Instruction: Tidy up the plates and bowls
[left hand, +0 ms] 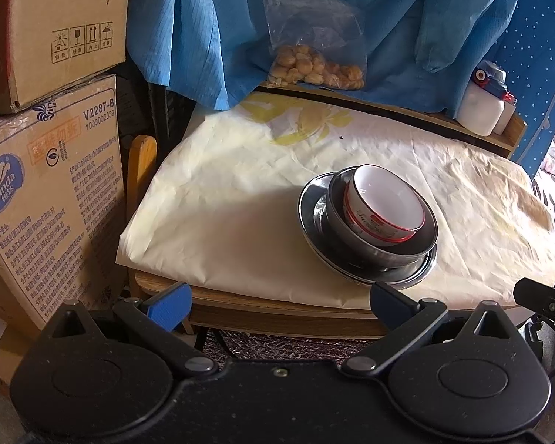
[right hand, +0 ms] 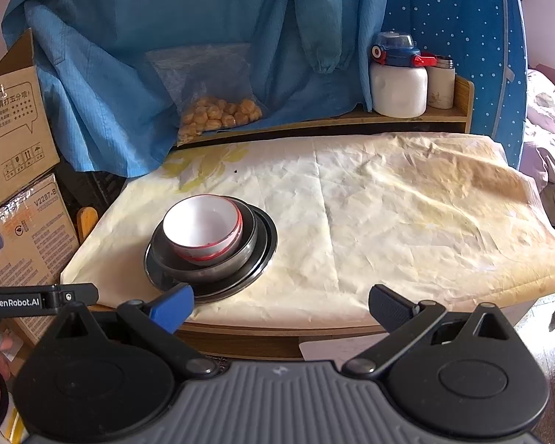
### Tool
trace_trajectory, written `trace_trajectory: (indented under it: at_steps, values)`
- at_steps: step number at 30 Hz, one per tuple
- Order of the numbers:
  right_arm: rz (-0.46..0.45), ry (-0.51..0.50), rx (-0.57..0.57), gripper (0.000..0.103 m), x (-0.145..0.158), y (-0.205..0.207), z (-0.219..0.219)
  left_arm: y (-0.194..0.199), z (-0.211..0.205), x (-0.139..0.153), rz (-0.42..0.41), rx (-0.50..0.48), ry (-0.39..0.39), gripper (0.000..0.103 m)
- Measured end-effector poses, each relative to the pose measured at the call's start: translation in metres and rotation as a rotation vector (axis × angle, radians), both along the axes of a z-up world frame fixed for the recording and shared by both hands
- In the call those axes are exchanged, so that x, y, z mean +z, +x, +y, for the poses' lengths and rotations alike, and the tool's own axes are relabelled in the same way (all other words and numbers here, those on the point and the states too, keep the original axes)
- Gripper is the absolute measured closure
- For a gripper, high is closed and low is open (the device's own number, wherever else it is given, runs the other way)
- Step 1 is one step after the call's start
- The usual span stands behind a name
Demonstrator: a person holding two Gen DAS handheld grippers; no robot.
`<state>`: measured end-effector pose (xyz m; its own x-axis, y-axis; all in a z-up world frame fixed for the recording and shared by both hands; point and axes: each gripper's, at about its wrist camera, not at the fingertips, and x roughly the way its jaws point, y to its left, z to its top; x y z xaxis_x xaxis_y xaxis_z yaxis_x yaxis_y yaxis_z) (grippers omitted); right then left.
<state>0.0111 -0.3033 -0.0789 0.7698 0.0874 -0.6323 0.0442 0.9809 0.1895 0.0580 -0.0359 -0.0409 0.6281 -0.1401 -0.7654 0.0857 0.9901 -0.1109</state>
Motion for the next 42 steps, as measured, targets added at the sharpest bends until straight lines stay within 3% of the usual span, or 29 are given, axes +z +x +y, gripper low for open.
trace_trajectory:
  at_steps: [24,33,42]
  values:
    - [0.002,-0.002,0.005,0.0,-0.0003,0.0017,0.0007,0.0022,-0.0035,0.0001,-0.002,0.005,0.004,0.001]
    - [0.003,-0.003,0.006,0.0,-0.0004,0.0018,0.001,0.003,0.0009,-0.0001,0.018,0.005,-0.068,0.001]
    - [0.002,-0.005,0.01,0.0,-0.0002,0.0022,0.001,0.0013,0.0003,0.0056,-0.019,-0.01,-0.076,0.001]
